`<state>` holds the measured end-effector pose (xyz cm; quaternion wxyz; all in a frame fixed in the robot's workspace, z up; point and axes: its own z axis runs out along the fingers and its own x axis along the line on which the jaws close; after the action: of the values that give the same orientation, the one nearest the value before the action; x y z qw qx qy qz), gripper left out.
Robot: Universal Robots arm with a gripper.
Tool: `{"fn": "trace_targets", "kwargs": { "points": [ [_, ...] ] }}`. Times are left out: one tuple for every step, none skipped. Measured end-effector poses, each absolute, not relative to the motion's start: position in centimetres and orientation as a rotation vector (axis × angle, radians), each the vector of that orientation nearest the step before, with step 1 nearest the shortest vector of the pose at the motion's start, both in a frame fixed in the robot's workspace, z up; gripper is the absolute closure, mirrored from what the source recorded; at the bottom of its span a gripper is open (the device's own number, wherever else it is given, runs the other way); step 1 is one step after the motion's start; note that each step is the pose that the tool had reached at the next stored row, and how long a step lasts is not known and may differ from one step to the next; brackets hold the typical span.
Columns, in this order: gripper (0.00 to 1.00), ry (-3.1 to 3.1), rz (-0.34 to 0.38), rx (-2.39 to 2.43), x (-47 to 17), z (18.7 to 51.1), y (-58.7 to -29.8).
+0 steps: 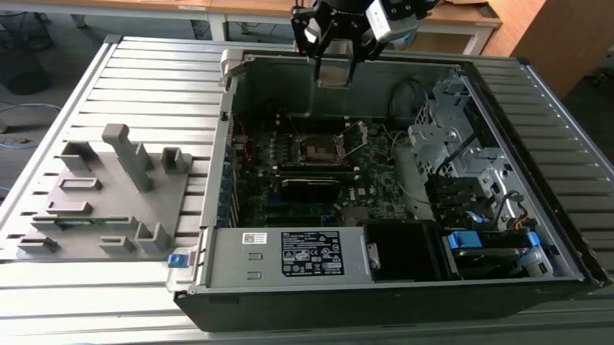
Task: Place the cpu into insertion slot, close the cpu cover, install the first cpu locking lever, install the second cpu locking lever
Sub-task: 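Place the cpu into insertion slot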
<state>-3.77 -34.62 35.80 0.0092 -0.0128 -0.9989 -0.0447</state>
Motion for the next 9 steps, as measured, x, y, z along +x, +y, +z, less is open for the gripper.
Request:
{"fn": "trace_targets", "kwargs": {
  "points": [
    [0.46,-3.12,-0.14,-0.04,-3.77,35.79,-34.62],
    [0.46,-3.12,-0.14,-0.04,-3.77,35.78,-34.62],
    [0.46,-3.12,-0.14,-0.04,-3.77,35.77,-34.62],
    [0.46,-3.12,-0.14,-0.04,-3.77,35.77,-34.62],
    [0.46,-3.12,-0.14,-0.04,-3.77,35.75,-34.62],
    [0.46,-3.12,-0.141,-0.04,-3.77,35.7,-34.62],
    [0.46,-3.12,-0.14,-0.04,-3.77,35.65,-34.62],
    [0.46,-3.12,-0.14,-0.04,-3.77,35.6,-34.62],
    [0.46,-3.121,-0.14,-0.04,-3.77,35.52,-34.62]
  ]
}}
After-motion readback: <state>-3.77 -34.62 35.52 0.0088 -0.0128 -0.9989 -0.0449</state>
